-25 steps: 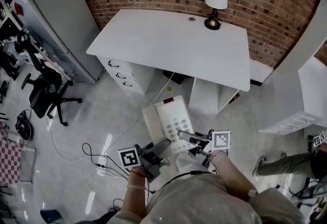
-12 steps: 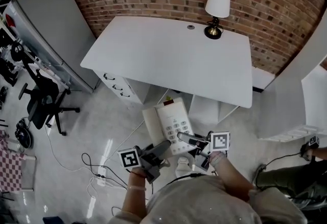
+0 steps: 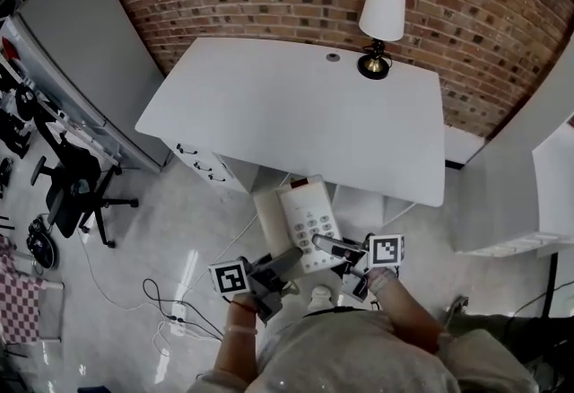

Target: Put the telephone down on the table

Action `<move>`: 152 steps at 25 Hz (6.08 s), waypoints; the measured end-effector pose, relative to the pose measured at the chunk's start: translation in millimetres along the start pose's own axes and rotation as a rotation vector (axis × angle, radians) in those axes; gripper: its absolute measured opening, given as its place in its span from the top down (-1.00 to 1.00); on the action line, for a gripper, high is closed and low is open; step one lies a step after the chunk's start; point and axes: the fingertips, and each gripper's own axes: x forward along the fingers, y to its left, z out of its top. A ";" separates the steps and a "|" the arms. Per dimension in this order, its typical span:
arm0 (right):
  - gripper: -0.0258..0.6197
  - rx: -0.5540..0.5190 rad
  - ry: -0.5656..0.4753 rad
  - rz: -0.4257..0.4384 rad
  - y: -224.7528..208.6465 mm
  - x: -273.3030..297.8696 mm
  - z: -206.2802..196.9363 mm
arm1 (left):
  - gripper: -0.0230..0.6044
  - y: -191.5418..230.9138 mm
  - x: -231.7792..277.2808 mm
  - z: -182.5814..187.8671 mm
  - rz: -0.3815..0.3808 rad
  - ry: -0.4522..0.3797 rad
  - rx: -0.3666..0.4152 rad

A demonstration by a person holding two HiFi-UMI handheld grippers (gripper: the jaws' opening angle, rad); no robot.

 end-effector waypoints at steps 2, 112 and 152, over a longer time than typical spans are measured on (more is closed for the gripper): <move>0.29 -0.010 -0.001 0.015 1.0 3.5 5.1 | -0.29 2.8 2.0 3.2 0.007 -0.004 -0.011; 0.70 -0.410 0.413 -0.534 -183.5 267.2 268.7 | -0.27 202.3 140.9 418.2 0.167 -0.006 -0.217; 0.47 -0.552 0.228 -0.630 -202.0 258.8 358.6 | -0.28 210.4 144.2 405.2 0.426 0.108 -0.121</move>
